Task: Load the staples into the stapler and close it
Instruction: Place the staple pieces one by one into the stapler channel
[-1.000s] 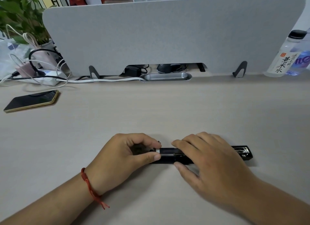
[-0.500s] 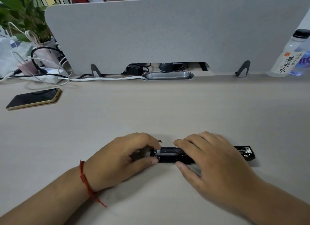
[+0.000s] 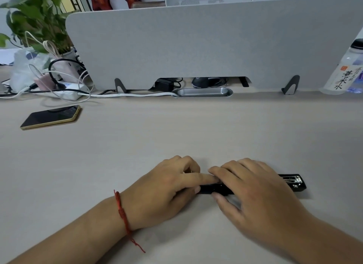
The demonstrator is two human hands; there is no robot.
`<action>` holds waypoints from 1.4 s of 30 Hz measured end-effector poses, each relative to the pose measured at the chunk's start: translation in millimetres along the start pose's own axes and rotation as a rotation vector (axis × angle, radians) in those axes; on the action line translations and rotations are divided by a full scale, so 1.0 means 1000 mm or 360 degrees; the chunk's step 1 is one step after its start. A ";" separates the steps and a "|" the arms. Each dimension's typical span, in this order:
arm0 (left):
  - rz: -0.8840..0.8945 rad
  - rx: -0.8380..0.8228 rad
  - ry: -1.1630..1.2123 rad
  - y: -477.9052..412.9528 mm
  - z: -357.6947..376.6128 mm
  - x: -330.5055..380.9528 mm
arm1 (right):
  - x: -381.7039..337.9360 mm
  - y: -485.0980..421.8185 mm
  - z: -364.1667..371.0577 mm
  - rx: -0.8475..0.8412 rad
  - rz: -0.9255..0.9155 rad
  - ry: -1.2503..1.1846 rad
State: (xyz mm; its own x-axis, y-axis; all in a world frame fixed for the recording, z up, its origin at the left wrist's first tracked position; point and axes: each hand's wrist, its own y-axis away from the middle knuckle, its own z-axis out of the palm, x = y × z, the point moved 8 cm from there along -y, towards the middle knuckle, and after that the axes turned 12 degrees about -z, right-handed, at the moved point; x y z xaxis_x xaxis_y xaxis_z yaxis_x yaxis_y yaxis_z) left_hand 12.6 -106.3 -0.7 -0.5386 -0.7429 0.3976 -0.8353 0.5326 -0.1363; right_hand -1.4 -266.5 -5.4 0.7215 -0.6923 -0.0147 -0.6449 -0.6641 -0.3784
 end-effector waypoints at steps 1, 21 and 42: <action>-0.0014 -0.0022 0.0051 0.000 0.001 -0.001 | 0.000 0.000 0.000 -0.0002 0.0003 -0.0004; -0.0308 -0.0038 0.0052 0.015 -0.036 -0.063 | 0.012 0.010 -0.026 0.0016 0.0157 0.0020; -0.0388 0.0504 0.0346 0.018 -0.052 -0.047 | 0.014 0.010 -0.017 0.0020 0.0125 -0.0106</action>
State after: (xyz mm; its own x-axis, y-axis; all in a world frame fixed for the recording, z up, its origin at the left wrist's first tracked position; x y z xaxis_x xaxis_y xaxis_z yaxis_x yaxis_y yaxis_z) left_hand 28.5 -40.4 25.3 -0.3143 -0.7107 0.6294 -0.9458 0.1770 -0.2724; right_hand -2.2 -287.9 6.6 0.6841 -0.7216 -0.1060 -0.6973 -0.6044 -0.3854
